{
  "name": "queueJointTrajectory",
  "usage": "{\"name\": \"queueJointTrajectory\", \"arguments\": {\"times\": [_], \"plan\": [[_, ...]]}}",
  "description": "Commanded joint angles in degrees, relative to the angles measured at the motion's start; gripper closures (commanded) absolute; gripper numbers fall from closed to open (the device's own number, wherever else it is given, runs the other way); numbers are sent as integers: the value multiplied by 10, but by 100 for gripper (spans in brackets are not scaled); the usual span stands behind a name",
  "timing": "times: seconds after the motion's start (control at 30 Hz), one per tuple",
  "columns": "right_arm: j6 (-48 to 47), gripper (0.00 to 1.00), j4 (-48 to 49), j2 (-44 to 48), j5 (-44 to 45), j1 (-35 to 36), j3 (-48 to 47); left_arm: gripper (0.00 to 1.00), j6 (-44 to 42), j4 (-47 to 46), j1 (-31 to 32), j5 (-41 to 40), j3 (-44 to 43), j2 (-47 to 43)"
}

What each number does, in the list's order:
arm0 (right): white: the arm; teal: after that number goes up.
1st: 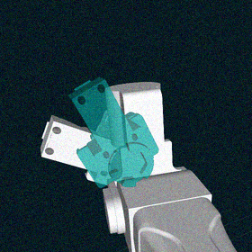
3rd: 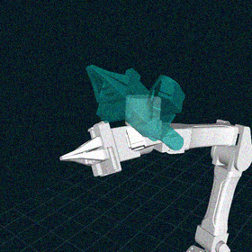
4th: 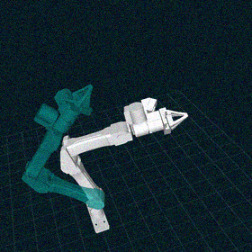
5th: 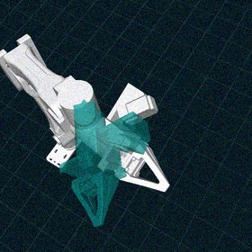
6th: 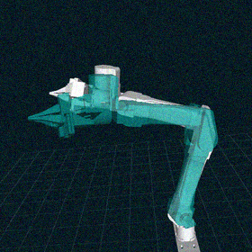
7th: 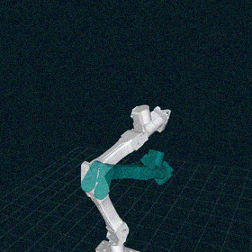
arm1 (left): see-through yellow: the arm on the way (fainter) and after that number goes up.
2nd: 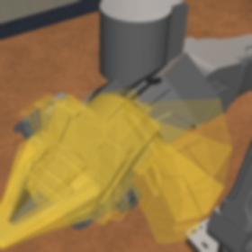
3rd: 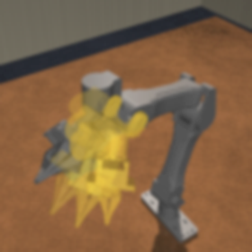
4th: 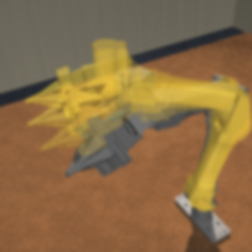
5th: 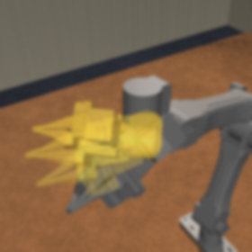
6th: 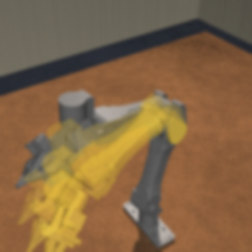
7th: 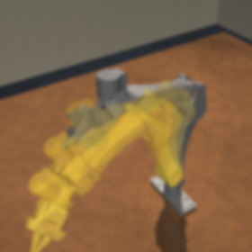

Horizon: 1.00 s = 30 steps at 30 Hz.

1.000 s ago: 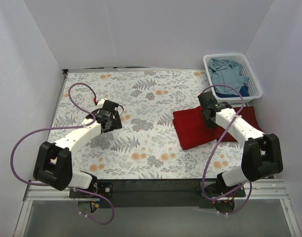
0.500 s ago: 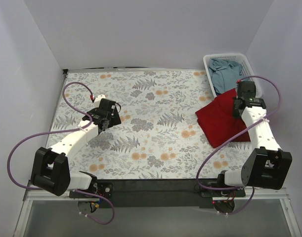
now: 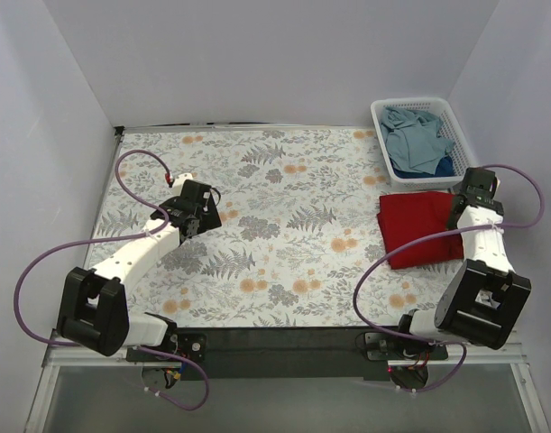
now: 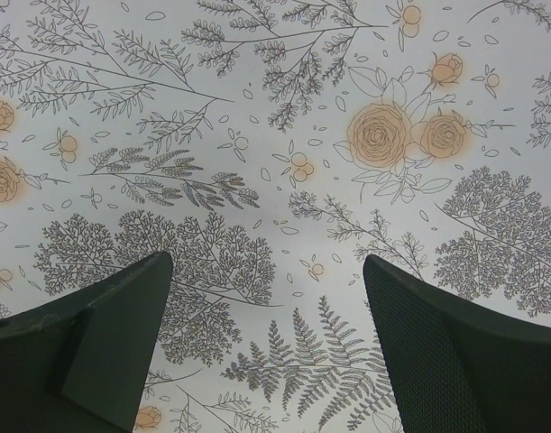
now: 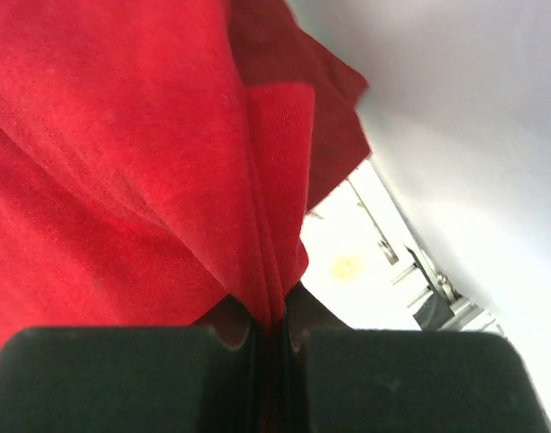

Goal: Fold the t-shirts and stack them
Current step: Neatly place the folded tshirt to the corner, then reset both grippers

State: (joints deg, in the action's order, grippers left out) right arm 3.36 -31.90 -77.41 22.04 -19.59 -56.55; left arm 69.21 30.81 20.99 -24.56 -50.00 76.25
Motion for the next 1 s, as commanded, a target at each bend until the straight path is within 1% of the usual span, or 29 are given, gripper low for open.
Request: {"name": "queueJointTrajectory", "arguments": {"times": [0.0,0.17,0.37,0.4,0.43,0.47,0.5,0.57,0.6,0.7,0.77,0.8,0.87,0.9,0.93,0.97], "plan": [[1,99,62,-5,33,-20,6,14,-5,-8,-6,0,-2,-1],[-15,99,95,-34,48,-21,-8,14,-7,-8,-7,10,-4,7],[-24,93,100,-78,79,-21,-25,14,-6,-9,-10,10,-3,11],[-18,81,100,-80,106,-21,-22,14,-7,-9,-10,10,-3,13],[-8,74,91,-83,127,-21,-22,14,-6,-8,-10,12,-4,14],[23,65,84,-82,149,-22,-23,14,-6,-8,-11,13,-4,15],[35,51,76,-81,191,-21,-23,14,-7,-8,-12,13,-4,16],[53,45,53,-74,222,-21,-27,14,-6,-8,-13,14,-5,17],[68,43,44,-71,242,-21,-32,14,-7,-8,-13,14,-5,17],[81,42,5,-54,245,-19,-63,14,-7,-7,-14,19,-5,15],[84,41,-14,-25,239,-17,-81,14,-6,-8,-14,21,-5,12],[86,18,-20,-10,217,-17,-83,14,-4,-8,-14,21,-5,10],[98,8,-26,43,178,-16,-83,14,-2,-8,-14,22,-5,2],[102,4,-29,62,134,-14,-81,14,2,-8,-14,23,-6,-2],[104,2,-28,102,107,-14,-80,14,3,-10,-13,21,-7,-6],[111,2,-29,122,86,-10,-72,14,6,-9,-14,21,-9,-14]]}}
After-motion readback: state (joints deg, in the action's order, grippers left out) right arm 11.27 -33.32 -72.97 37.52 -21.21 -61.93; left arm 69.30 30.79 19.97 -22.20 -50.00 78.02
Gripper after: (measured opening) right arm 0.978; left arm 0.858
